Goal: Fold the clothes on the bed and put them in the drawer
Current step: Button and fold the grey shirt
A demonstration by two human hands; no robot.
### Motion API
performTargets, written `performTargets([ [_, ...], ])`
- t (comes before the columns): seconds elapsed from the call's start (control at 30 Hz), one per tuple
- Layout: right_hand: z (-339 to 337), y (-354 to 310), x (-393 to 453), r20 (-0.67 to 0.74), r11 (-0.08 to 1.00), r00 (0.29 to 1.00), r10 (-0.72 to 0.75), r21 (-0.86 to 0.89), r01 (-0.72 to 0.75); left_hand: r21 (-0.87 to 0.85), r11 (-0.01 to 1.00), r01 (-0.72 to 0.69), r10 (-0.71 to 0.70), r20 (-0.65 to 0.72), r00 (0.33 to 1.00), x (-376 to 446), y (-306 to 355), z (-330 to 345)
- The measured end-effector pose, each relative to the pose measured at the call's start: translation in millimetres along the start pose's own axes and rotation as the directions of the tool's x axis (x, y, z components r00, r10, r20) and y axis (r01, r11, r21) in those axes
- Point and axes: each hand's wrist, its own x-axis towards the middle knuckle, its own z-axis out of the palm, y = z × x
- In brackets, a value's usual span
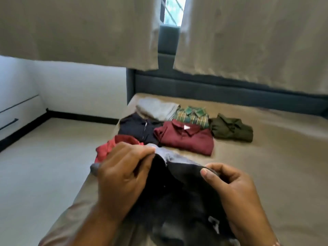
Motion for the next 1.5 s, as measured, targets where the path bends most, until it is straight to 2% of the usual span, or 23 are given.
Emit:
performTargets([
  [0.07, 6, 18, -21, 0.033, 0.98, 0.995, 0.091, 0.174, -0.095, -0.072, 0.997, 0.009, -0.006, 0.036, 0.999, -29, 15, 2],
  [0.17, 9, 15, -37, 0.123, 0.93, 0.984, 0.126, 0.331, -0.161, -0.141, 0.99, 0.003, 0.014, 0.115, 0.993, -46, 36, 6],
  [0.23, 8, 7, -41, 0.172, 0.923, 0.98, 0.1, 0.353, -0.156, -0.173, 0.985, -0.02, 0.047, 0.154, 0.987, -46, 45, 6],
  [0.33, 2, 3, -43, 0.159, 0.929, 0.985, 0.074, 0.348, -0.126, -0.193, 0.981, -0.021, 0.055, 0.174, 0.983, -43, 52, 10],
  [0.53, -3, 13, -47, 0.133, 0.879, 0.987, 0.086, 0.457, -0.138, -0.254, 0.967, 0.007, 0.061, 0.258, 0.964, -53, 60, 18],
  [0.6, -3, 15, -50, 0.123, 0.874, 0.987, 0.102, 0.463, -0.148, -0.246, 0.969, 0.006, 0.063, 0.274, 0.96, -56, 61, 20],
  [0.7, -2, 17, -53, 0.1, 0.918, 0.994, 0.046, 0.388, -0.081, -0.22, 0.976, 0.002, 0.061, 0.279, 0.958, -57, 64, 20],
  [0.9, -5, 21, -55, 0.074, 0.911, 0.997, -0.02, 0.413, -0.012, -0.182, 0.983, 0.029, 0.034, 0.337, 0.941, -61, 67, 23],
  [1.07, -4, 27, -56, 0.049, 0.928, 0.995, -0.085, 0.368, 0.061, -0.216, 0.975, 0.042, 0.044, 0.379, 0.924, -64, 64, 25],
  [1.23, -4, 30, -56, 0.084, 0.94, 0.986, -0.143, 0.325, 0.109, -0.267, 0.961, 0.069, 0.046, 0.402, 0.915, -68, 60, 22],
  [1.5, 6, 37, -59, 0.104, 0.913, 0.989, -0.103, 0.403, 0.052, -0.285, 0.951, 0.122, -0.003, 0.385, 0.923, -77, 55, 17],
])
